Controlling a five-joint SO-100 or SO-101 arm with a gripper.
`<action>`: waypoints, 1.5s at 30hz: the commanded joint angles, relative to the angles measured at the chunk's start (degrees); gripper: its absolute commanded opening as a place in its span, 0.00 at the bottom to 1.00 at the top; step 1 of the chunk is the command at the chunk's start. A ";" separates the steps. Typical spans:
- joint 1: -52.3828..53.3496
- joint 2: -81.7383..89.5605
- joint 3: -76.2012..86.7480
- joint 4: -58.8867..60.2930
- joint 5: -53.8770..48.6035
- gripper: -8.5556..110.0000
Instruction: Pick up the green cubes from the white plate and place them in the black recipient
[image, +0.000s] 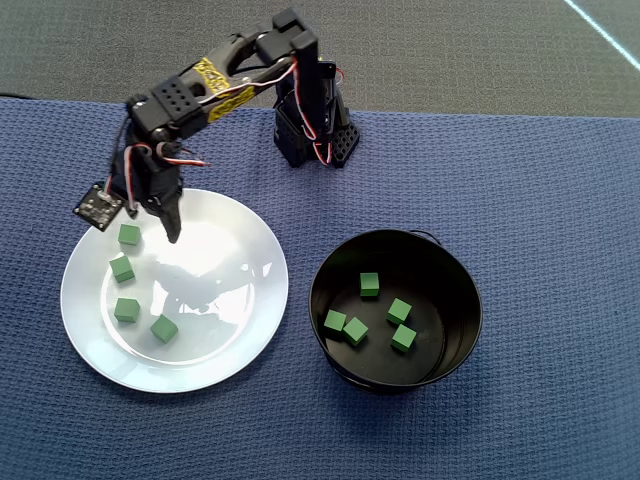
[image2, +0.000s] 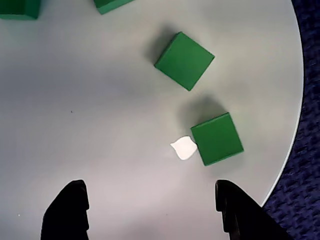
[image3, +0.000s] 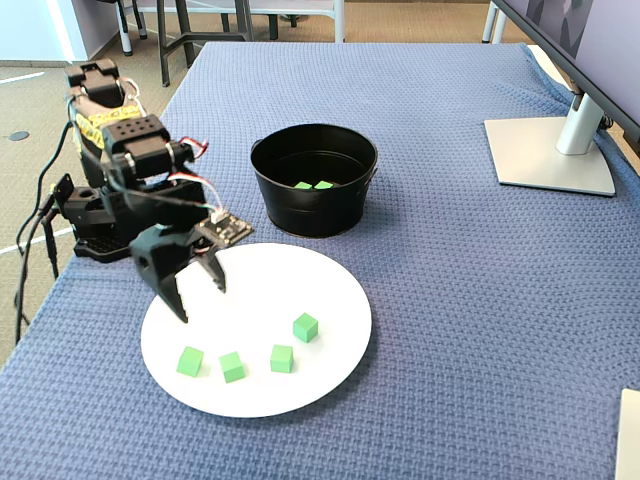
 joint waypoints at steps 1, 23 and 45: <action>1.85 -4.57 -15.03 7.73 -7.65 0.31; -4.66 -15.56 -21.71 5.19 1.58 0.28; -6.94 -8.79 -17.58 7.56 -5.89 0.41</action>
